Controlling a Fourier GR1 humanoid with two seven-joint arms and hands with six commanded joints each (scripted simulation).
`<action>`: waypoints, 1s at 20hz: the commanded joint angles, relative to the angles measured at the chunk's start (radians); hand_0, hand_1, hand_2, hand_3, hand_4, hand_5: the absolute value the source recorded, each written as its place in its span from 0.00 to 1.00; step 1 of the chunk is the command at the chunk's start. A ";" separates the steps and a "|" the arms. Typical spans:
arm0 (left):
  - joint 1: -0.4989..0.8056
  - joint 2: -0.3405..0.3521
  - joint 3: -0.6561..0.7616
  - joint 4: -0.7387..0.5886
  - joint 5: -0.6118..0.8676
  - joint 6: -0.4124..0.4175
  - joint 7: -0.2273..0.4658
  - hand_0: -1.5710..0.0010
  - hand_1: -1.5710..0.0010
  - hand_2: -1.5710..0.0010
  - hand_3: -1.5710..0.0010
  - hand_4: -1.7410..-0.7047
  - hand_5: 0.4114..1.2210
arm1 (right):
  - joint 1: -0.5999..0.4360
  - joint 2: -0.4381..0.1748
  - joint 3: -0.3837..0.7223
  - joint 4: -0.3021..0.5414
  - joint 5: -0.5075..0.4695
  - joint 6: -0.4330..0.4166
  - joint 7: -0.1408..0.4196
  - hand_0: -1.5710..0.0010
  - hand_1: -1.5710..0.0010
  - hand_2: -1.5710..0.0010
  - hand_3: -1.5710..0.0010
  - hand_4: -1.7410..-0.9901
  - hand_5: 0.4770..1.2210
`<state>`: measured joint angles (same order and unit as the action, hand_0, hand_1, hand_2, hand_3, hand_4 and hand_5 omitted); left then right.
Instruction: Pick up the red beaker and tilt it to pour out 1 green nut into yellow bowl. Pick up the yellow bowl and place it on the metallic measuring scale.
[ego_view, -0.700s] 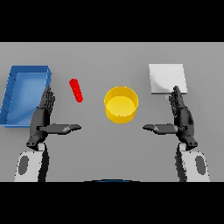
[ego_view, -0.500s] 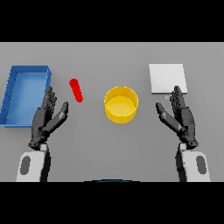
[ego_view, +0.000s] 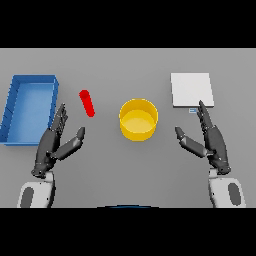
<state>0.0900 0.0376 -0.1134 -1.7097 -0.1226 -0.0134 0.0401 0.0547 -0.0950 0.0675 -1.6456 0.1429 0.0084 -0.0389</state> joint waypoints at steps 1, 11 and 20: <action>-0.005 0.006 0.002 0.011 -0.005 -0.002 0.004 1.00 1.00 1.00 1.00 0.54 0.30 | -0.003 0.007 -0.001 -0.005 -0.018 0.008 -0.006 1.00 1.00 1.00 1.00 0.69 0.15; -0.176 -0.018 0.035 0.225 -0.039 0.038 0.009 1.00 1.00 1.00 1.00 0.51 0.31 | -0.017 -0.013 -0.026 0.014 -0.070 0.055 -0.044 1.00 1.00 1.00 1.00 0.59 0.19; -0.442 -0.023 0.119 0.560 -0.051 0.091 -0.088 1.00 1.00 1.00 1.00 0.50 0.28 | -0.017 -0.013 -0.023 -0.002 -0.051 0.037 -0.012 1.00 1.00 1.00 1.00 0.59 0.21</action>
<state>-0.3528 0.0154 0.0061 -1.1495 -0.1732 0.0777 -0.0434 0.0378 -0.1076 0.0441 -1.6480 0.0919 0.0456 -0.0497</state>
